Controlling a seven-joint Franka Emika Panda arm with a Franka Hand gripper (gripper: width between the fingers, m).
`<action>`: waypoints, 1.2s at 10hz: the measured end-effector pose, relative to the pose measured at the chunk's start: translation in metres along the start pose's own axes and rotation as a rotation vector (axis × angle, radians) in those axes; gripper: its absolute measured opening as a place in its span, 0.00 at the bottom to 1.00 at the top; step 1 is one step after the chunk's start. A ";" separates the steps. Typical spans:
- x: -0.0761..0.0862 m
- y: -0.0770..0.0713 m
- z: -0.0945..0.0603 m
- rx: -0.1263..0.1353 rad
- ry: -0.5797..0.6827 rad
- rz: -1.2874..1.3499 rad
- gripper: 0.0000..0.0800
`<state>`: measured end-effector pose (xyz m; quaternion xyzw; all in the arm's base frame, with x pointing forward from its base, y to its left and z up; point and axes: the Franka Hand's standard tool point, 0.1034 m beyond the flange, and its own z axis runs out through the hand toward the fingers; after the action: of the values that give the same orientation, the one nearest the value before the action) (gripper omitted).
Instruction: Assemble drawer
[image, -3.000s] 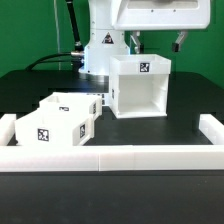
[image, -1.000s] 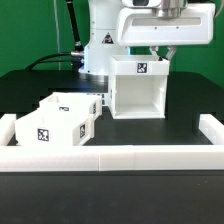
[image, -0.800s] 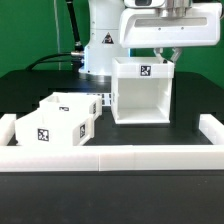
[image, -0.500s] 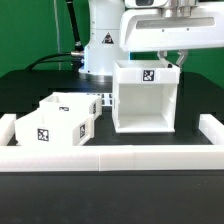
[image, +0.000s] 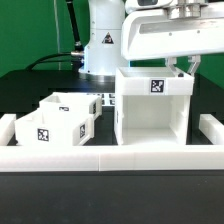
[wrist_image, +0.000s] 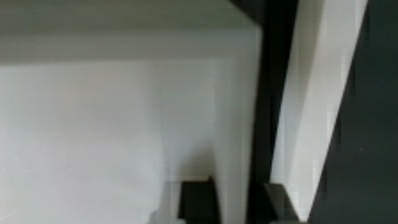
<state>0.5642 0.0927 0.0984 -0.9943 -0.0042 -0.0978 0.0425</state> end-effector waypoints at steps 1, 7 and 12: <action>0.010 -0.002 0.002 0.004 0.015 0.000 0.05; 0.021 -0.007 -0.001 0.028 0.049 0.179 0.05; 0.025 -0.007 0.003 0.041 0.087 0.489 0.06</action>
Offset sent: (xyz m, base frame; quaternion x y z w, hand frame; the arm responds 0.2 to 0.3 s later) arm 0.0000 0.0000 0.0000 0.0000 0.0000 0.0000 1.0000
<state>0.5895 0.1001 0.1015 -0.9595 0.2365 -0.1274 0.0854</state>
